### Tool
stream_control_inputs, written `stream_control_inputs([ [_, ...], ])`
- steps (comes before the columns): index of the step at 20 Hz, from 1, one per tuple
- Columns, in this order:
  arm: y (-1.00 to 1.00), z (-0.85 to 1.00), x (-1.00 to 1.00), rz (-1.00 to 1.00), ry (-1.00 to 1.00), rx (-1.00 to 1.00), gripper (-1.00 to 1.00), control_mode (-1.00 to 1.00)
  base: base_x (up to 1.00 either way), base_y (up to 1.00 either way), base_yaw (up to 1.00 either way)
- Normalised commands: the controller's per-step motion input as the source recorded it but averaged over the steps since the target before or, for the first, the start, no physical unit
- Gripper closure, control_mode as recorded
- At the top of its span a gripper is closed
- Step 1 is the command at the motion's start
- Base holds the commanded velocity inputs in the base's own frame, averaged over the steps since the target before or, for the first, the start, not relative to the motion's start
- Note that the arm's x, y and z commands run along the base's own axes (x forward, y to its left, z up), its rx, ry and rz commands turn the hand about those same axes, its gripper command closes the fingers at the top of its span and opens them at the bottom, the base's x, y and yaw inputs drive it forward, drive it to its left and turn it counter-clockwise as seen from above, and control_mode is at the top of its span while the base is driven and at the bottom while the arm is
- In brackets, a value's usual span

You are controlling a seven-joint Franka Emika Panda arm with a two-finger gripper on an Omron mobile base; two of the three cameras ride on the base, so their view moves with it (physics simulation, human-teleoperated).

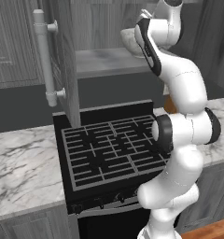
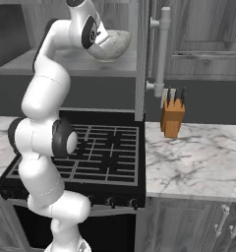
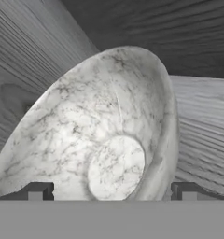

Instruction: Take the smaller bowl and place it next to the appetizer plate on the dining counter , and place the larger bowl next to the plate with cooked food.

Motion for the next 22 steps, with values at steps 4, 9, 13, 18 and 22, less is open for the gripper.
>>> stream_control_inputs([
  [4, -0.06, -0.07, 0.35, 0.00, 0.17, 0.00, -1.00, -1.00, 0.00, 0.00, 0.00],
  [9, -0.04, -0.24, 0.38, -0.01, 0.14, 0.00, -1.00, -1.00, 0.00, 0.00, 0.00],
  [13, 0.00, -0.35, 0.34, -0.02, 0.11, 0.00, 1.00, -1.00, 0.00, 0.00, 0.00],
  [18, 0.00, -0.45, 0.22, -0.03, 0.05, 0.00, 1.00, -1.00, 0.00, 0.00, 0.00],
  [22, 0.00, -0.36, -0.18, -0.06, 0.06, 0.00, 1.00, -1.00, 0.00, 0.00, 0.00],
])
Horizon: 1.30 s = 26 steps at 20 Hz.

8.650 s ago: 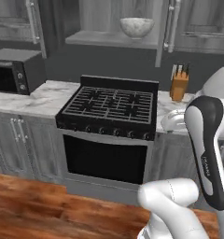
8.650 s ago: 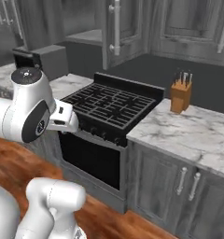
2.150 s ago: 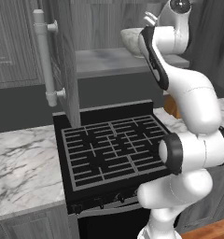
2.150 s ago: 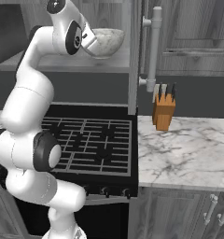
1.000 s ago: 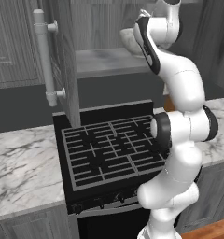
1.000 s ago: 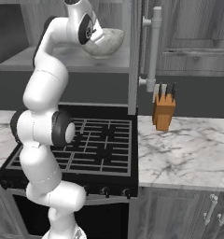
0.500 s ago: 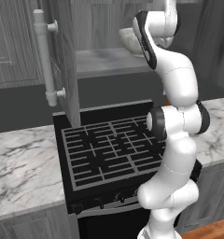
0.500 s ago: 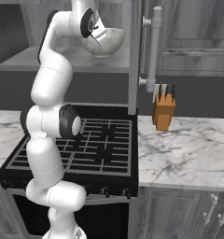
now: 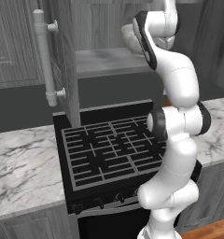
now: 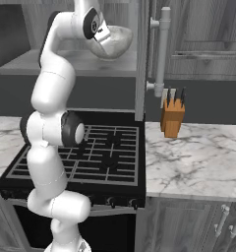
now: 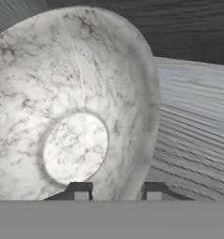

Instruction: Take the smaller bowl and place it next to the appetizer plate on the dining counter , and place the larger bowl next to the plate with cooked food.

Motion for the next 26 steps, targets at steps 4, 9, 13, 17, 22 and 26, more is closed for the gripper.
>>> stream_control_inputs([
  [4, 0.00, -0.29, -0.81, -0.11, 0.18, 0.00, 1.00, -1.00, 0.00, 0.00, 0.00],
  [9, 0.01, -0.05, -1.00, -0.10, 0.19, 0.00, 1.00, -1.00, 0.00, 0.00, 0.00],
  [13, 0.05, 0.00, -1.00, -0.07, 0.04, 0.00, 1.00, -1.00, 0.00, 0.00, 0.00],
  [17, 0.23, -0.05, -1.00, -0.06, 0.00, -0.01, 1.00, -1.00, 0.00, 0.00, 0.00],
  [22, 0.36, -0.65, -1.00, -0.01, -0.03, -0.06, 1.00, -1.00, 0.00, 0.00, 0.00],
  [26, 0.28, -1.00, -1.00, 0.00, -0.13, -0.08, 1.00, -1.00, 0.00, 0.00, 0.00],
])
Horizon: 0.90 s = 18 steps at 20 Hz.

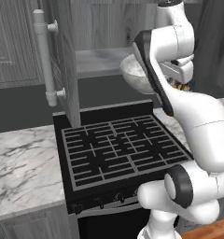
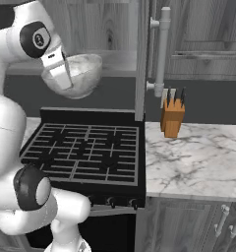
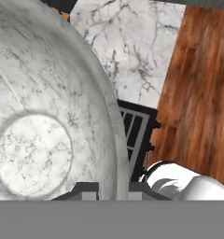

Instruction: Take the smaller bowl and place it next to the appetizer plate on the dining counter , and place the larger bowl next to the plate with cooked food.

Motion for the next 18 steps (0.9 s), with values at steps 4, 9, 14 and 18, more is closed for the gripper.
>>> stream_control_inputs([
  [4, 0.06, -0.73, -1.00, 0.03, -0.15, -0.04, 1.00, -1.00, 0.00, 0.00, 0.00],
  [9, -0.06, -0.03, -1.00, 0.06, -0.01, 0.00, 1.00, -1.00, 0.00, 0.00, 0.00],
  [14, -0.39, 0.00, -1.00, 0.19, -0.16, 0.00, 1.00, -1.00, 0.00, 0.00, 0.00],
  [18, -0.38, 0.00, -1.00, 0.27, -0.13, 0.00, 1.00, -1.00, 0.00, 0.00, 0.00],
])
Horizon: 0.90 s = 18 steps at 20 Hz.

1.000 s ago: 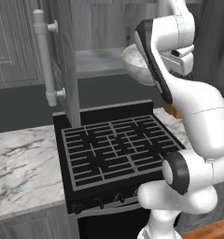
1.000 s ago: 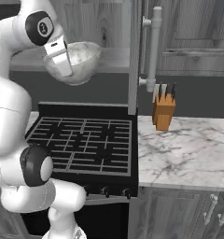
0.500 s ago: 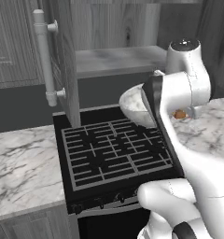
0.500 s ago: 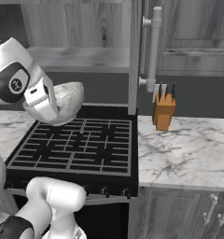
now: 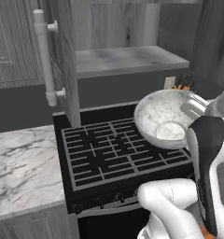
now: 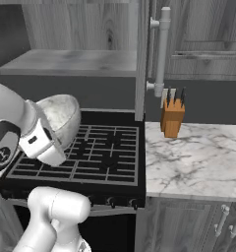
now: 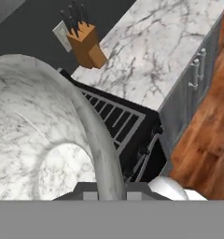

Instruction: Take the smaller bowl and place it next to the appetizer plate on the dining counter , and place the larger bowl next to the plate with cooked food.

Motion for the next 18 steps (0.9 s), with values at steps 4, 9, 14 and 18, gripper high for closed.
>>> stream_control_inputs([
  [4, -0.12, -0.04, -0.43, 0.34, -0.08, 0.00, 1.00, -1.00, 0.00, 0.00, 0.00],
  [9, 0.08, -0.14, 0.04, 0.21, 0.03, 0.00, 1.00, 1.00, -0.02, 0.05, 0.02],
  [14, 0.00, 0.00, 0.00, 0.00, 0.00, 0.00, 1.00, 1.00, -0.69, 0.07, 0.02],
  [18, 0.00, 0.00, 0.00, 0.00, 0.00, 0.00, 1.00, 1.00, -1.00, -0.47, -0.15],
])
